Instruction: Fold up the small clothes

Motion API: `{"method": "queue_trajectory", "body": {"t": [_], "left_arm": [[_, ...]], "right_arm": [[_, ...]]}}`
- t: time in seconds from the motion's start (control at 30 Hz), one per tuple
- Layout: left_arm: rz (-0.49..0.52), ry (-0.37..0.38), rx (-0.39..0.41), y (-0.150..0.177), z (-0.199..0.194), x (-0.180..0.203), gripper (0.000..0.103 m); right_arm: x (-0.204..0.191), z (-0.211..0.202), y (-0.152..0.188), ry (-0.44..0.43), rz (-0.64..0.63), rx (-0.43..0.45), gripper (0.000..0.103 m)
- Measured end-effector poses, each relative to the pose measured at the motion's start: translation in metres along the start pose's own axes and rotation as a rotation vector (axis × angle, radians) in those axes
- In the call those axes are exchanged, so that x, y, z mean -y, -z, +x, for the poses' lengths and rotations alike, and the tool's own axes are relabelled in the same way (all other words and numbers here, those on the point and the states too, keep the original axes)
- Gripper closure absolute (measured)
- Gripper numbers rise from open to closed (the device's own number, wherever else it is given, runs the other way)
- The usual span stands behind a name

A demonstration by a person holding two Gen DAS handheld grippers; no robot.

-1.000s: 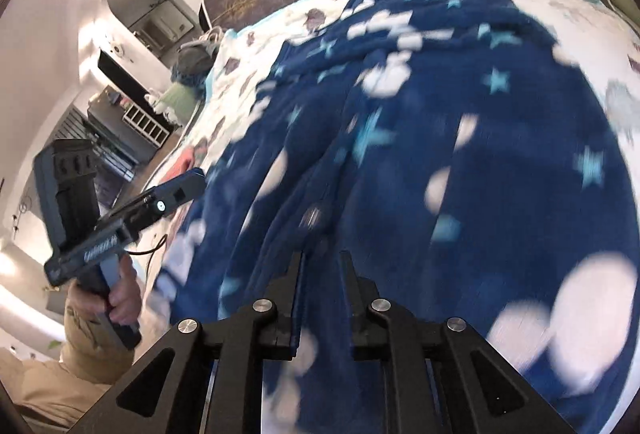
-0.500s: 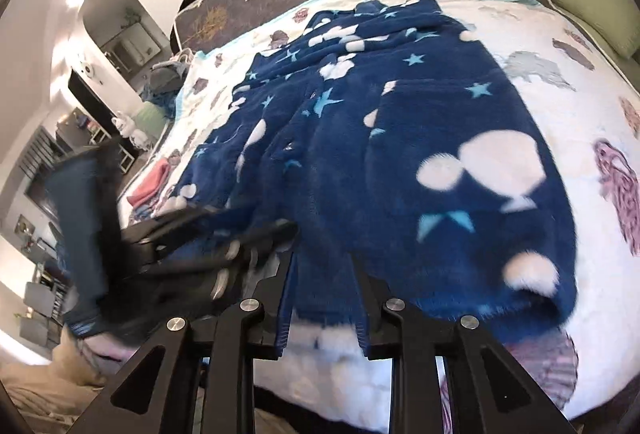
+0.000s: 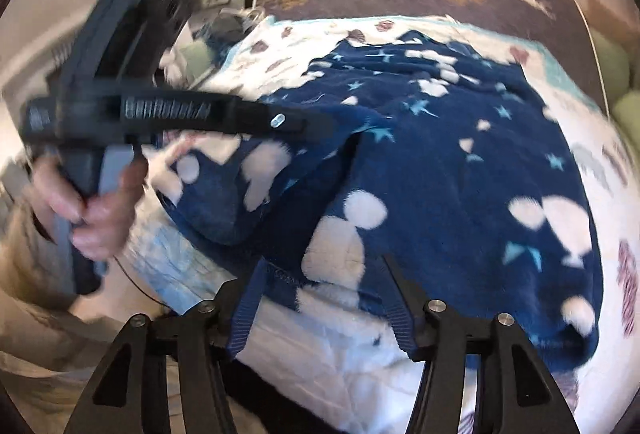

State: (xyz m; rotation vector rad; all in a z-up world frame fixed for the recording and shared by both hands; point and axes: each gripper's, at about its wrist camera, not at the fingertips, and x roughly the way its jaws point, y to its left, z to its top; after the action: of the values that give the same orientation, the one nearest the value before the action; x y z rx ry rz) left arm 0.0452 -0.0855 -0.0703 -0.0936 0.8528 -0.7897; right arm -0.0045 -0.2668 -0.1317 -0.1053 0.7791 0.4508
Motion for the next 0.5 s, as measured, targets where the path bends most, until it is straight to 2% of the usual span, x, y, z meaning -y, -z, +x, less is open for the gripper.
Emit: {"method": "queue_trajectory", "body": {"t": [0.13, 0.2, 0.23, 0.27, 0.33, 0.37, 0.4, 0.47, 0.5], "left_arm": [[-0.012, 0.012, -0.002, -0.002, -0.001, -0.002, 0.093], [-0.017, 0.020, -0.006, -0.002, -0.001, -0.002, 0.093], [-0.021, 0.026, -0.009, -0.002, -0.002, -0.002, 0.093], [-0.026, 0.038, -0.012, -0.001, -0.003, -0.001, 0.093], [-0.028, 0.083, -0.010, -0.002, -0.006, 0.003, 0.093], [-0.021, 0.098, -0.008, -0.003, -0.006, 0.006, 0.093], [-0.003, 0.105, -0.011, -0.003, -0.005, 0.011, 0.093], [0.035, 0.104, -0.041, 0.000, 0.004, 0.018, 0.093], [0.043, 0.105, -0.071, 0.004, 0.012, 0.020, 0.093]], "right_arm": [[-0.013, 0.026, 0.004, 0.094, -0.122, -0.033, 0.046], [-0.009, 0.036, 0.004, 0.115, -0.113, -0.042, 0.078], [-0.001, 0.037, 0.002, 0.126, -0.066, -0.032, 0.085], [0.007, 0.032, -0.001, 0.074, -0.005, -0.017, 0.087], [0.018, 0.010, -0.007, -0.092, 0.098, 0.048, 0.087], [0.013, 0.002, -0.009, -0.096, 0.069, 0.064, 0.087], [0.004, -0.002, -0.011, -0.055, -0.010, 0.043, 0.086], [-0.008, 0.007, -0.006, 0.002, -0.112, -0.011, 0.084], [-0.009, 0.017, 0.000, -0.010, -0.121, -0.059, 0.082]]}}
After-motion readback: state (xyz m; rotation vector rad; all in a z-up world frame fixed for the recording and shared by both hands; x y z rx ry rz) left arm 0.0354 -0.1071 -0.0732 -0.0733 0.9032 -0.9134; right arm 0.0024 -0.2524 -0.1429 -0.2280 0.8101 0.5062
